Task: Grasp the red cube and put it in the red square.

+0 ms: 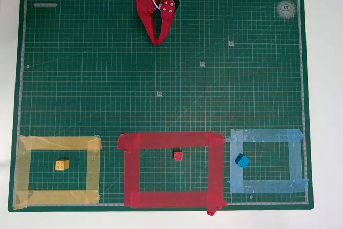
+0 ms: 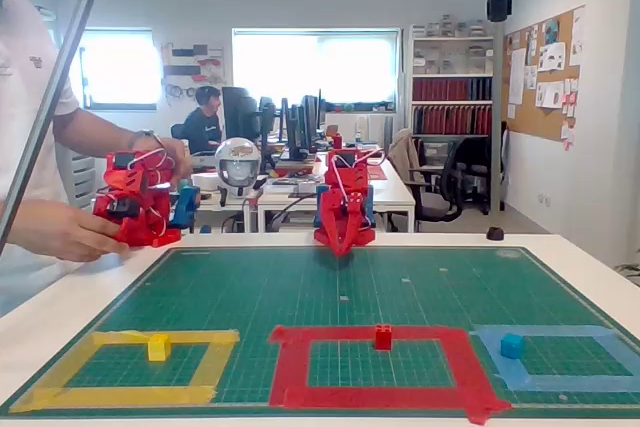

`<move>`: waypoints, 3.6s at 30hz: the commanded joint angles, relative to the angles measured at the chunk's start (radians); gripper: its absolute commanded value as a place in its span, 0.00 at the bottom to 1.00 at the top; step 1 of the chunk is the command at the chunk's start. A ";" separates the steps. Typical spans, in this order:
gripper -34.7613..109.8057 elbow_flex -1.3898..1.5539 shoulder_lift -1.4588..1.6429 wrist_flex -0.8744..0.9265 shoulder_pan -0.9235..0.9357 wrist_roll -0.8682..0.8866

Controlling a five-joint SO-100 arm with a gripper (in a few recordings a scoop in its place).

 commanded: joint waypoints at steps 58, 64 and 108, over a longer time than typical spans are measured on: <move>0.23 0.008 0.097 0.337 0.040 -0.307; 0.23 0.008 0.097 0.337 0.034 -0.307; 0.23 0.008 0.097 0.337 0.034 -0.307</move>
